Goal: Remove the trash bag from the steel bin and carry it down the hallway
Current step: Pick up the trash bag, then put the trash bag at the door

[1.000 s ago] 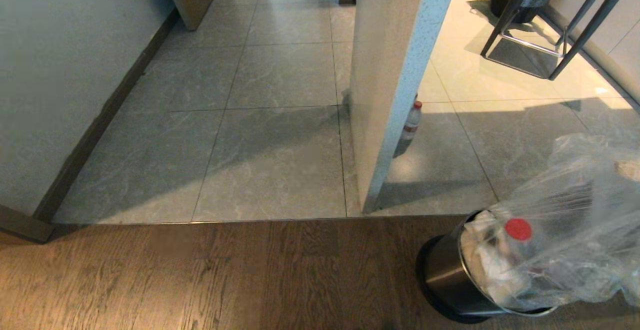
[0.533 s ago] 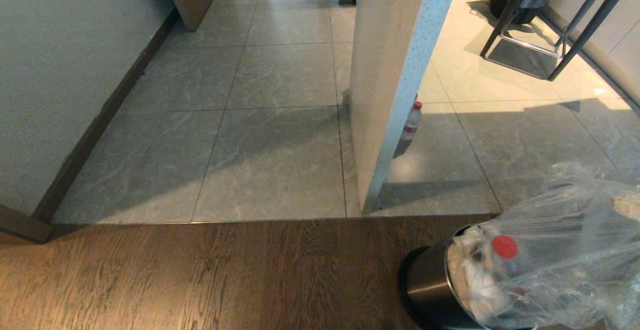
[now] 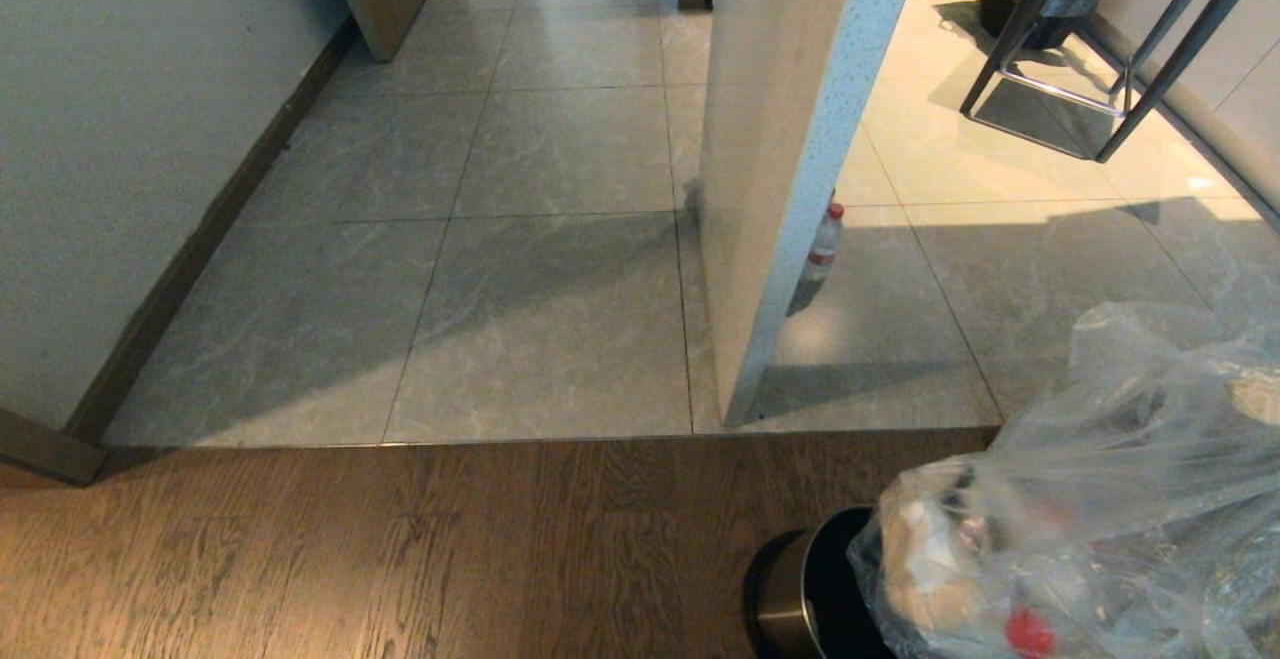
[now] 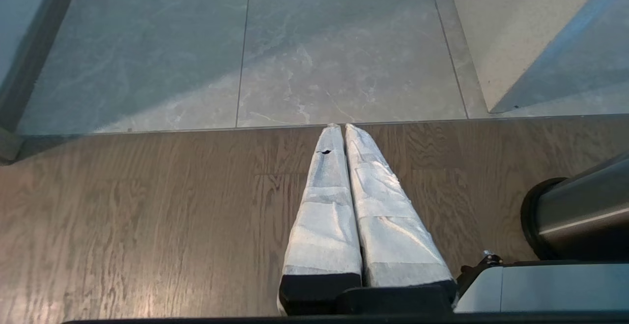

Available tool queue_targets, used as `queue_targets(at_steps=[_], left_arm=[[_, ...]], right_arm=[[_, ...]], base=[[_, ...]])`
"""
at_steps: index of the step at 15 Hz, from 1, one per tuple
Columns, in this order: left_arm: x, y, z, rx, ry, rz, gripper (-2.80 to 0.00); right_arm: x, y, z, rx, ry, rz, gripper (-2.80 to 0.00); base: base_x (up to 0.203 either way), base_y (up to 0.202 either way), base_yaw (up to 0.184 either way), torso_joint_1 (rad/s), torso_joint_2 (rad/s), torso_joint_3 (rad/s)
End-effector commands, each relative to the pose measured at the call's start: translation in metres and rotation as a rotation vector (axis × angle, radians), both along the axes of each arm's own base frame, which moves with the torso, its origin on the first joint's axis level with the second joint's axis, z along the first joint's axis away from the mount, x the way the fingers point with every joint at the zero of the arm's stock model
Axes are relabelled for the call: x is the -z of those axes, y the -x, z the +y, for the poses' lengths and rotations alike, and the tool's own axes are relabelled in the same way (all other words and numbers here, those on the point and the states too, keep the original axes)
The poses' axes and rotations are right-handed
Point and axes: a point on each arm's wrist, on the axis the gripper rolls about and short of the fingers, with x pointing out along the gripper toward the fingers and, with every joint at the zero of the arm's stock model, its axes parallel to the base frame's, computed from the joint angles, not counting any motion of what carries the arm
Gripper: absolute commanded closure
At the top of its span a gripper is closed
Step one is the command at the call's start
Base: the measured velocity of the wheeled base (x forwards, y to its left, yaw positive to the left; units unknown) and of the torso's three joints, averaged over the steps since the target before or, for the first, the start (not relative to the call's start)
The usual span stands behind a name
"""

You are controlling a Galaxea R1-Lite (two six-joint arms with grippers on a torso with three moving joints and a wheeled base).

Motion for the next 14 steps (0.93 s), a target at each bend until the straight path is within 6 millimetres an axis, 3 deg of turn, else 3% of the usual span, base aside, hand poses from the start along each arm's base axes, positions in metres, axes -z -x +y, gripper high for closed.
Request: queue_targets(at_steps=[1, 10, 14], left_arm=[[0.0, 0.0, 0.0, 0.0, 0.0, 0.0, 0.0], [0.0, 0.0, 0.0, 0.0, 0.0, 0.0, 0.0], [0.0, 0.0, 0.0, 0.0, 0.0, 0.0, 0.0]], right_arm=[[0.001, 0.0, 0.0, -0.003, 0.002, 0.007, 0.0], [-0.002, 0.022, 0.001, -0.014, -0.036, -0.026, 0.0], [0.008, 0.054, -0.002, -0.004, -0.042, -0.023, 0.0]], base=[[0.0, 0.0, 0.0, 0.0, 0.0, 0.0], [0.0, 0.0, 0.0, 0.0, 0.0, 0.0], [0.0, 0.0, 0.0, 0.0, 0.0, 0.0]])
